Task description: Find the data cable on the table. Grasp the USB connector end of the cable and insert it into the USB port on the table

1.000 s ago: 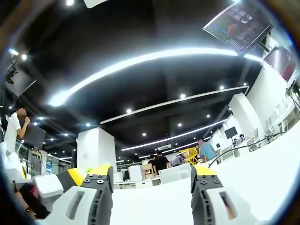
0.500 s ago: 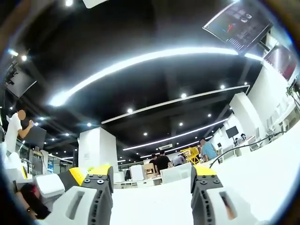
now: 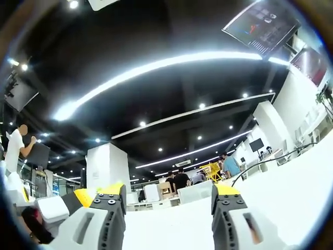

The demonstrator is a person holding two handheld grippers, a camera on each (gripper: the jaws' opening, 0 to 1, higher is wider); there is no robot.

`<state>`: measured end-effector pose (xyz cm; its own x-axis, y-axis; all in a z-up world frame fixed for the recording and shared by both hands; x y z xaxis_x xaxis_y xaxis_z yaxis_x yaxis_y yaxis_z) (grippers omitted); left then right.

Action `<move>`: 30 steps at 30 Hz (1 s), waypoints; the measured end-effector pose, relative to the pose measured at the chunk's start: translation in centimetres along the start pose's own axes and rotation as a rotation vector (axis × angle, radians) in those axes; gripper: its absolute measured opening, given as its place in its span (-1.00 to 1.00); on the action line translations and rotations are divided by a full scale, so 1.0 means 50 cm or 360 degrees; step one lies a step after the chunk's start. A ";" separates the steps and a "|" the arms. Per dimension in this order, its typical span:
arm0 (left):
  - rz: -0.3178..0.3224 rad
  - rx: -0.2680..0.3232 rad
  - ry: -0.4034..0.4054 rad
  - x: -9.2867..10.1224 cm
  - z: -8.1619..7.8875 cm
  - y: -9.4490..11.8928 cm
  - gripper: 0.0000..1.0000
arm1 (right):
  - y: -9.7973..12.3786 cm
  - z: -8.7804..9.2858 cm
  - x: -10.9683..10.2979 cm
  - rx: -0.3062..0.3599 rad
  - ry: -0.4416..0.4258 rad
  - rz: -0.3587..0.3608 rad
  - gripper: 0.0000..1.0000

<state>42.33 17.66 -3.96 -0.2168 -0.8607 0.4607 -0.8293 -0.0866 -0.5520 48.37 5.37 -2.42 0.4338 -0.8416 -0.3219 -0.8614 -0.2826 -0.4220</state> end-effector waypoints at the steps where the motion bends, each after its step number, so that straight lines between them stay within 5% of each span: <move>1: -0.0002 -0.0002 -0.0002 0.000 0.000 0.001 -0.08 | 0.000 0.000 -0.001 -0.0002 0.0003 -0.0003 0.33; 13: 0.0076 -0.0081 -0.0030 0.024 0.014 -0.005 -0.08 | -0.005 0.003 -0.003 -0.0006 0.0031 -0.0002 0.33; 30: 0.0055 -0.0066 -0.0008 0.014 0.015 -0.007 -0.09 | -0.010 0.008 0.003 -0.0015 0.0012 0.0020 0.31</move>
<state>42.86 16.74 -3.96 -0.2432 -0.8654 0.4380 -0.8420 -0.0358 -0.5383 48.98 5.59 -2.59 0.4210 -0.8485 -0.3208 -0.8693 -0.2764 -0.4097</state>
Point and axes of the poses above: the point that each gripper's makers call its tool centre point, and the gripper's own axes: y roughly backward along the fingers, x roughly to its right, z roughly out of its underside, the point moved 3 cm from there along y, roughly backward along the fingers, and after that the axes turned 15 degrees about z, right-handed, at the moved point
